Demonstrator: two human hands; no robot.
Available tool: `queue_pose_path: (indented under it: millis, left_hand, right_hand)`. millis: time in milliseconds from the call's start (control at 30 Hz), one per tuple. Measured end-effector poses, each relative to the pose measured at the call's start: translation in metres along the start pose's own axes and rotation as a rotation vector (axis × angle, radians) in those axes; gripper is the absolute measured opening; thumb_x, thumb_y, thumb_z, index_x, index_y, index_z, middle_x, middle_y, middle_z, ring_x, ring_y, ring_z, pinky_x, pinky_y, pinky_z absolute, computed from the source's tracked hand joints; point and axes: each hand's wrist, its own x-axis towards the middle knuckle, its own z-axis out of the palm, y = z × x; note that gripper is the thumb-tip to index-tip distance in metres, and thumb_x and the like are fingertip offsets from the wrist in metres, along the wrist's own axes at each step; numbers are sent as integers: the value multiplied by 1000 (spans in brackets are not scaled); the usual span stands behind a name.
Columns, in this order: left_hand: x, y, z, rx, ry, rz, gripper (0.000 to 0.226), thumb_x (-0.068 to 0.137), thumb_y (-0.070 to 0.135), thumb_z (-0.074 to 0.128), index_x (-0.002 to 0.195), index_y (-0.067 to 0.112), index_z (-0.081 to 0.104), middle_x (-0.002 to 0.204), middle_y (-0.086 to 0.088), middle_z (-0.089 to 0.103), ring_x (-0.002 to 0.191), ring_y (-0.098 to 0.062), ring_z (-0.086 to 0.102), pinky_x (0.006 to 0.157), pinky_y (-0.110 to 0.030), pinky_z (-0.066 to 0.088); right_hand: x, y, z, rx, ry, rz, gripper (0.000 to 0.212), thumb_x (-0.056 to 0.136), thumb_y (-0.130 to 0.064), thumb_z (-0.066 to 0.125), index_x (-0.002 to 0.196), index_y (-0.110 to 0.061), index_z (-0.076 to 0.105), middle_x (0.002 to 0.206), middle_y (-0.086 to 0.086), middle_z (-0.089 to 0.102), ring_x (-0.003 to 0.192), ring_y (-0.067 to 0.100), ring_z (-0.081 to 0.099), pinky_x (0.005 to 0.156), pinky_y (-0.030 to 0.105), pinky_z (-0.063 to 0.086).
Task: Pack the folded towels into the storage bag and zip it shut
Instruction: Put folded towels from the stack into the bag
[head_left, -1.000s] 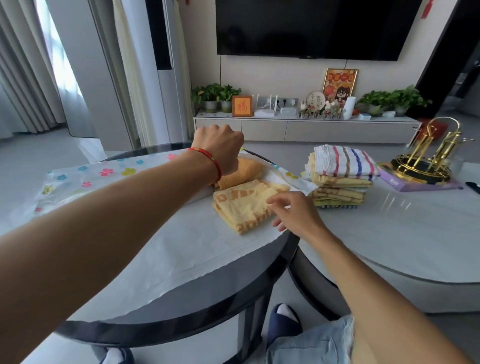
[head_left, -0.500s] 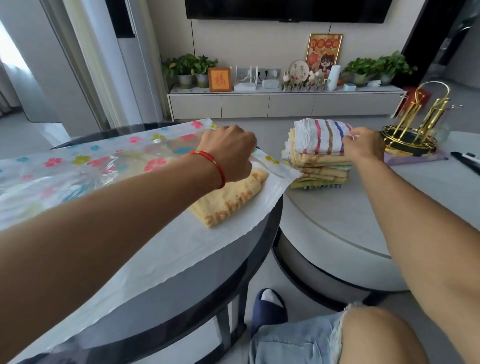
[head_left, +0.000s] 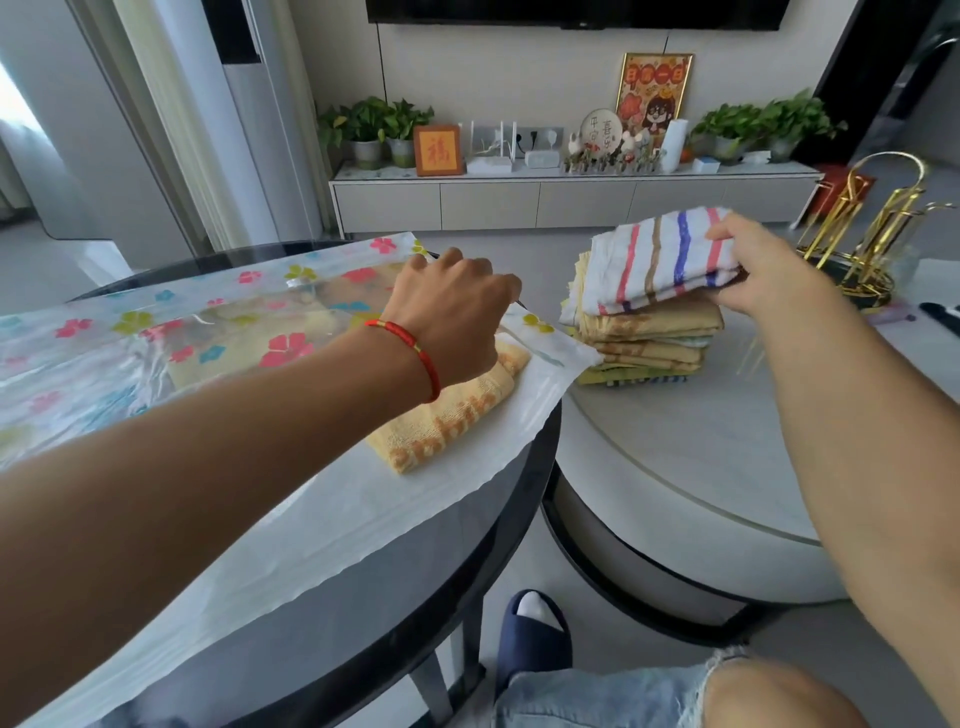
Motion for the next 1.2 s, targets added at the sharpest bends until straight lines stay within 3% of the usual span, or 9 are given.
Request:
queue_pose_path:
  millis: [100,333,467,567,767,967,1067,1133,1200]
  left_hand:
    - [-10,-3,-9,83,4,13,57,85,12,57,140,24,45,117,-5,64,107,-33,57,81,-44,46]
    - [-40,-39,-38,176,-159,-141,46,93,32,55,138,28,47,121,-7,60,112,-35,57,82,-48,48]
    - [-55,-66,-56,151,-366,-250,58,86,25,63,140,38,47,133,-4,58,119,-34,56,87,-49,51]
    - [-64,-86,-73,157,-466,-313,60,84,17,59,141,29,49,134,-10,56,116,-36,59,87,-46,53]
    - [-79,-111,-94,49,-421,-425,46,89,25,54,135,17,57,125,-12,60,109,-34,61,77,-39,49]
    - [-84,-119,-93,3,-373,-412,39,94,28,50,131,20,61,130,-9,60,111,-31,62,85,-41,51]
    - [-85,-125,-94,1,-342,-384,38,93,28,49,128,24,63,127,-6,62,111,-29,62,86,-42,53]
    - [-85,-127,-93,-4,-328,-365,38,91,28,48,126,25,64,124,-5,63,110,-29,62,88,-43,54]
    - [-86,-129,-89,-13,-302,-351,37,91,28,48,123,26,65,121,-5,64,104,-29,63,83,-40,54]
  right_hand:
    - [-41,-4,-3,212,-179,-43,47,86,-16,56,132,-9,57,118,20,75,102,37,76,83,52,63]
    - [-150,7,-51,496,-271,-147,37,98,-20,43,129,-12,62,123,16,75,109,36,74,81,54,62]
    - [-213,22,-70,459,-375,-89,50,97,-20,49,147,-13,53,138,12,67,118,30,70,92,47,61]
    - [-259,45,-64,317,-520,20,61,91,-14,53,152,-10,48,147,18,57,120,32,66,101,48,55]
    - [-321,124,38,304,-802,393,48,85,-10,55,131,2,67,127,28,68,106,39,72,95,51,57]
    - [-360,204,174,534,-690,396,43,95,-7,46,135,-12,62,124,16,74,111,31,71,93,44,59]
    - [-371,242,208,335,-671,483,39,100,-8,53,137,-13,61,124,16,74,116,35,70,101,48,56]
    - [-374,260,212,80,-652,506,35,98,-13,65,133,-15,61,116,17,77,103,36,76,87,49,63]
    - [-373,268,216,-73,-626,462,29,97,-20,70,124,-15,63,103,15,80,86,34,79,68,41,65]
